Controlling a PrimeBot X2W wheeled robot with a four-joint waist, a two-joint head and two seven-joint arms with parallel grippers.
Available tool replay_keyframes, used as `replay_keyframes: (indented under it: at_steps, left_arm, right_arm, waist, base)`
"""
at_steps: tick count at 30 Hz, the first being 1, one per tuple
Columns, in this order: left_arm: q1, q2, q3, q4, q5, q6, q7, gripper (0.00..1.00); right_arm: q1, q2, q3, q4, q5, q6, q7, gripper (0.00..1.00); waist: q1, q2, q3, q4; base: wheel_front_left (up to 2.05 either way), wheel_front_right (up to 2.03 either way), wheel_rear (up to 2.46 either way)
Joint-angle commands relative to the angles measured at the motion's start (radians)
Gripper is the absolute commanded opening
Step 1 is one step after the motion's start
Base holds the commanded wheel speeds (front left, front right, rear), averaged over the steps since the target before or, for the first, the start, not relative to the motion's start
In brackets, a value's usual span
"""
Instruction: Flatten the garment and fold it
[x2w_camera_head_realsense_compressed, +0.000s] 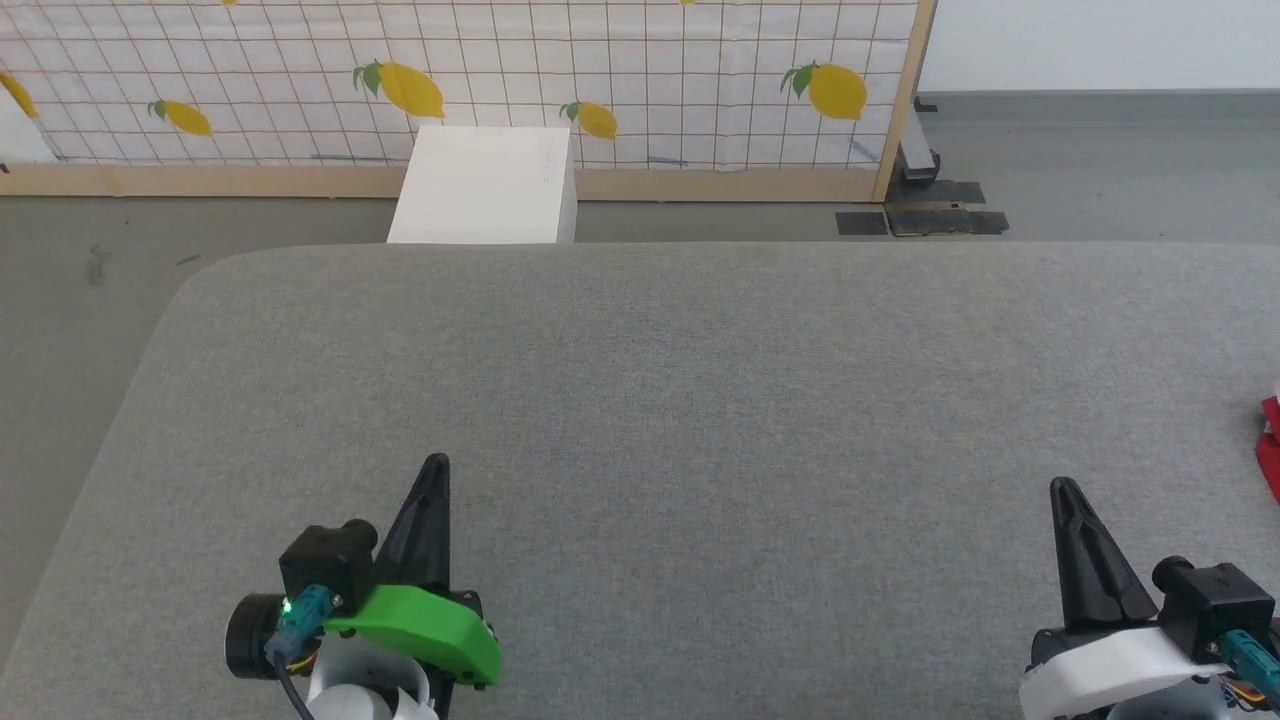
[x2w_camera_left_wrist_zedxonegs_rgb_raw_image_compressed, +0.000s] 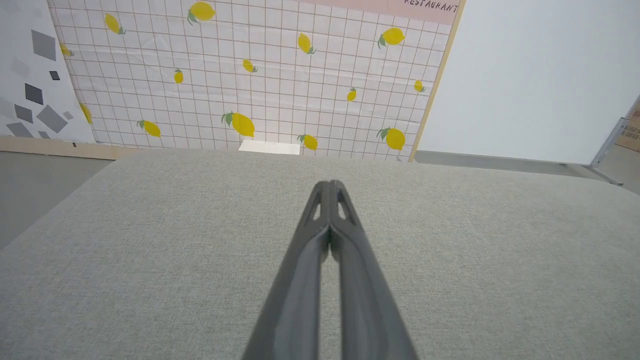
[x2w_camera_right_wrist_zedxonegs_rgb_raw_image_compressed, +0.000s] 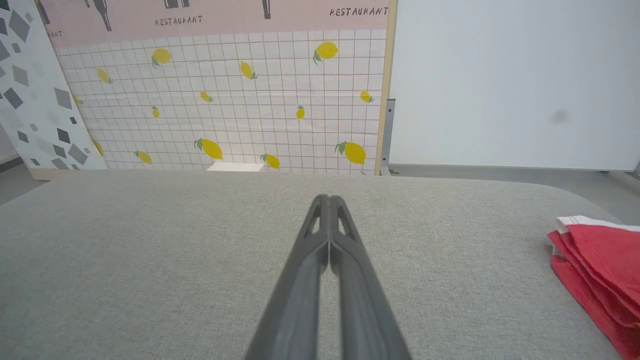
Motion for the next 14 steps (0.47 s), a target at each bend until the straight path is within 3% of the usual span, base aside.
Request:
replay_keyframes:
  at_steps: [1,14]
  left_arm:
    - [0.015,-0.001,0.006,-0.009,0.018,0.006,0.005,0.00]
    - [0.020,-0.001,0.023,-0.033,0.051,0.016,0.036,0.00]
  right_arm:
    - [-0.019,0.001,0.005,-0.007,-0.008,-0.001,0.005,0.00]
    - [-0.032,0.002,0.021,-0.014,-0.019,-0.001,0.035,0.00]
  waist:
    - [0.0000,0.0000,0.000,0.000]
    - [0.0000,0.0000,0.002,-0.003]
  base:
    - [0.00,0.00,0.00]
    - [0.00,0.00,0.00]
